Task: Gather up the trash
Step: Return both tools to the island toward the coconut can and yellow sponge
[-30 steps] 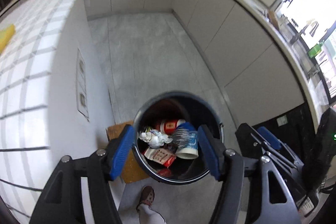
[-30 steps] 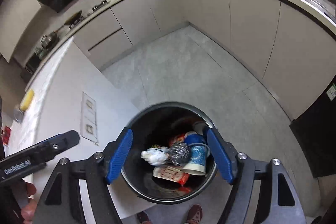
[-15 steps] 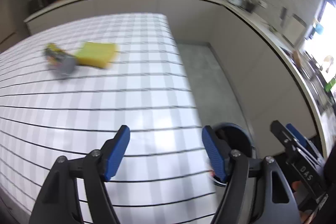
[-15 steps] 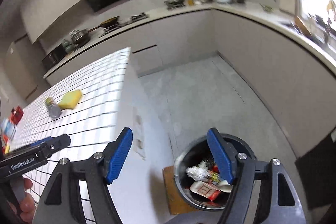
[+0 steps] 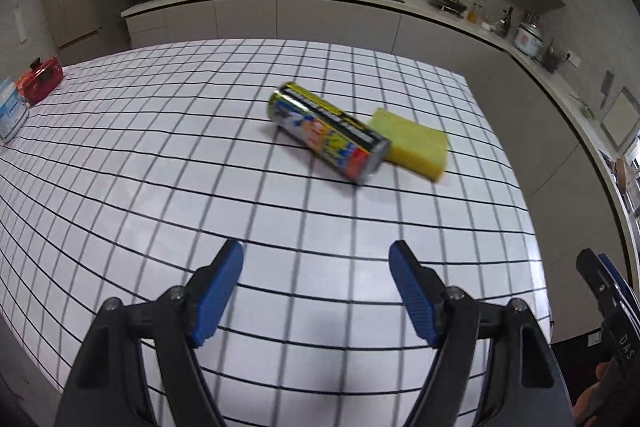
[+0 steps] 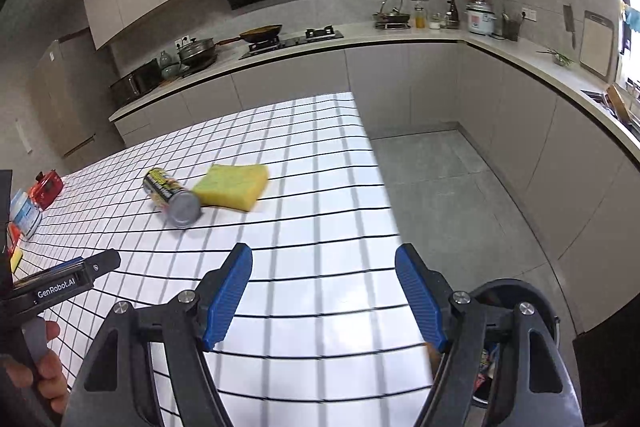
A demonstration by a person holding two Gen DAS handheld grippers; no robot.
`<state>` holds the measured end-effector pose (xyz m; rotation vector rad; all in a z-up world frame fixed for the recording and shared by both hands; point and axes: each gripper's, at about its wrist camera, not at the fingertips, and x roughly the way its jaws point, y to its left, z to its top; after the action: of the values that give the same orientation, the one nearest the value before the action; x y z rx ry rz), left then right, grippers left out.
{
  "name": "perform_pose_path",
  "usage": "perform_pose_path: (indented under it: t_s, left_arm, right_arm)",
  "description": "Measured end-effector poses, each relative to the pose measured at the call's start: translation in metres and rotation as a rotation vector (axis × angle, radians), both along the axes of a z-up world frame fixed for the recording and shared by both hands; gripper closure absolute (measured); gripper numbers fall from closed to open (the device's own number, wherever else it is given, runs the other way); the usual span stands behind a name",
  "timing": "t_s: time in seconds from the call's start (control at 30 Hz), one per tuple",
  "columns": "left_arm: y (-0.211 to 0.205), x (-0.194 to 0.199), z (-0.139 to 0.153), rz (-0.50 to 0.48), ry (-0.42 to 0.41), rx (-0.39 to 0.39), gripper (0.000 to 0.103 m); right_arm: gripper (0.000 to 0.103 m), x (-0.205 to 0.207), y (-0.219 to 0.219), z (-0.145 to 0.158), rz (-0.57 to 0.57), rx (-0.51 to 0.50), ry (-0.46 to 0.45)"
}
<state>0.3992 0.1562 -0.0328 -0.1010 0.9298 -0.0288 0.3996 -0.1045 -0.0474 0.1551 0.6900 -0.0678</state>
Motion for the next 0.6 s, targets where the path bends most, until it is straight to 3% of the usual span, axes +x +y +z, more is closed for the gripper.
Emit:
perform_pose_path:
  t_s: [0.23,0.6]
  left_arm:
    - [0.007,0.021,0.000,0.014,0.009,-0.018,0.026]
    - [-0.012,0.047,-0.001,0.094,0.026,-0.006,0.026]
  right_arm:
    - [0.027,0.020,0.024,-0.001,0.024,-0.011,0.010]
    - [0.027,0.070,0.004,0.002,0.098,-0.040,-0.009]
